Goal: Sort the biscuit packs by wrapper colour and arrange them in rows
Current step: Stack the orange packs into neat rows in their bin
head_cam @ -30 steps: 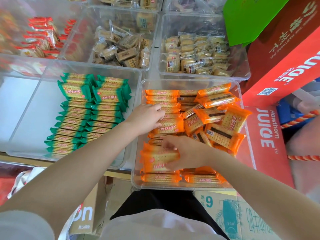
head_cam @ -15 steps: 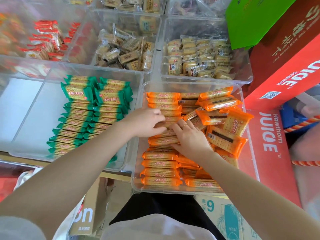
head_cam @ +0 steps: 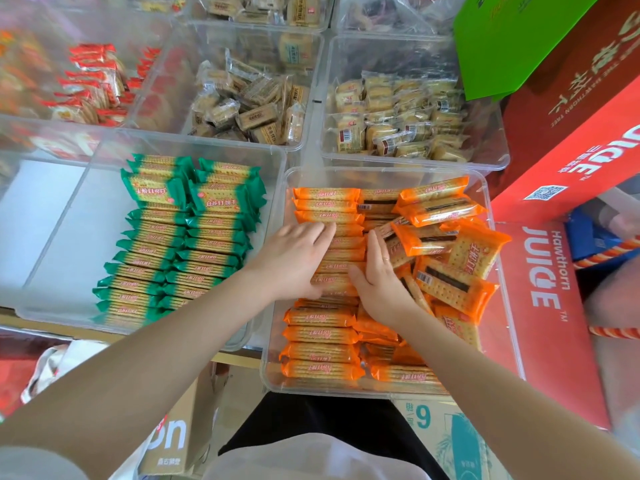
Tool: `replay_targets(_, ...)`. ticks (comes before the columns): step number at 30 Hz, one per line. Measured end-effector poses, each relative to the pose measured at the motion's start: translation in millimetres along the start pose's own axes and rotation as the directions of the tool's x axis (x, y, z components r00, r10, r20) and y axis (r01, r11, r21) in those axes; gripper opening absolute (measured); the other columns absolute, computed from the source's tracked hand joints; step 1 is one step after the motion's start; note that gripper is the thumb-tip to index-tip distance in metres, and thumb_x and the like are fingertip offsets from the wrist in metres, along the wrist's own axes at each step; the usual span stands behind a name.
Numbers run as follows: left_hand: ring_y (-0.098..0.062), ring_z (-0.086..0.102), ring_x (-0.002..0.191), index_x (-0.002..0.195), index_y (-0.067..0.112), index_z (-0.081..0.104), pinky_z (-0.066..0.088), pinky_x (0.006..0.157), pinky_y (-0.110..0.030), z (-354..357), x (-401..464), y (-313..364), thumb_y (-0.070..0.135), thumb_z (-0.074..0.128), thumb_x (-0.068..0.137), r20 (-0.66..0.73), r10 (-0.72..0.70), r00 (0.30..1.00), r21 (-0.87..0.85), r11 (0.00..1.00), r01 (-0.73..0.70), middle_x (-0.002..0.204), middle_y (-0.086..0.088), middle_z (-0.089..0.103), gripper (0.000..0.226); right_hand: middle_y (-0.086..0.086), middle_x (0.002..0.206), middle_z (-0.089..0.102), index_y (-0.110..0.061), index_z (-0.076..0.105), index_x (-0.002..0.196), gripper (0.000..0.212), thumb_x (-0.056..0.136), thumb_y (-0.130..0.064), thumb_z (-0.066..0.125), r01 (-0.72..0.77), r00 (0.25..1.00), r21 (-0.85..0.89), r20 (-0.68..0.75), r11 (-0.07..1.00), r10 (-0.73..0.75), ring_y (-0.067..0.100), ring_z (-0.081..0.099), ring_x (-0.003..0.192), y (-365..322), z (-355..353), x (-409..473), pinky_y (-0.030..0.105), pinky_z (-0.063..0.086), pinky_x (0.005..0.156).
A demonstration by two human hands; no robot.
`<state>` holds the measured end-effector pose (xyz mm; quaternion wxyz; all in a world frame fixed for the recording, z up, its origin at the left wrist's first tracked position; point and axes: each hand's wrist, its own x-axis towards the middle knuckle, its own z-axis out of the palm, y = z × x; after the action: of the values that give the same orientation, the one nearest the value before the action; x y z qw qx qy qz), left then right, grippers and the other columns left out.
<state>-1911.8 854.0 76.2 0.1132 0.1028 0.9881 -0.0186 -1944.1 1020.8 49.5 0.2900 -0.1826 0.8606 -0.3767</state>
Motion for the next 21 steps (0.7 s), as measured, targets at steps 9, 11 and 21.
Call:
replay_targets(9, -0.028, 0.005, 0.143, 0.148, 0.007, -0.001, 0.004, 0.116, -0.038, 9.6, -2.3, 5.7, 0.049, 0.064, 0.079, 0.085, -0.017, 0.996, 0.095, 0.995, 0.009, 0.155, -0.017, -0.002, 0.103, -0.005, 0.155, -0.020, -0.017, -0.002, 0.149, 0.068, 0.097, -0.013, 0.042, 0.015, 0.998, 0.245, 0.056, 0.969, -0.030, 0.007, -0.014, 0.142, -10.0, 18.2, 5.9, 0.026, 0.003, 0.116)
replay_targets(11, -0.030, 0.004, 0.143, 0.148, 0.007, -0.002, 0.004, 0.115, -0.039, 9.0, -0.4, 8.8, 0.043, 0.063, 0.081, 0.095, -0.037, 0.995, 0.107, 0.994, 0.027, 0.155, -0.019, -0.004, 0.101, -0.001, 0.158, -0.003, -0.014, 0.012, 0.150, 0.059, 0.099, -0.023, 0.041, 0.049, 0.996, 0.038, 0.074, 0.998, -0.051, 0.013, 0.001, 0.144, -4.6, 3.2, 5.5, 0.030, 0.012, 0.115)
replay_targets(21, -0.042, 0.030, 0.133, 0.142, 0.003, 0.031, 0.044, 0.095, -0.047, 12.1, 2.0, 12.9, 0.025, 0.071, 0.068, 0.101, -0.012, 0.995, 0.117, 0.993, 0.000, 0.145, -0.029, 0.027, 0.087, 0.014, 0.114, 0.066, -0.004, 0.064, 0.112, 0.049, 0.067, -0.014, 0.079, 0.078, 0.954, -0.902, -0.056, 0.425, -0.293, 0.029, 0.053, 0.121, 6.5, -33.6, 29.8, 0.036, 0.039, 0.103)
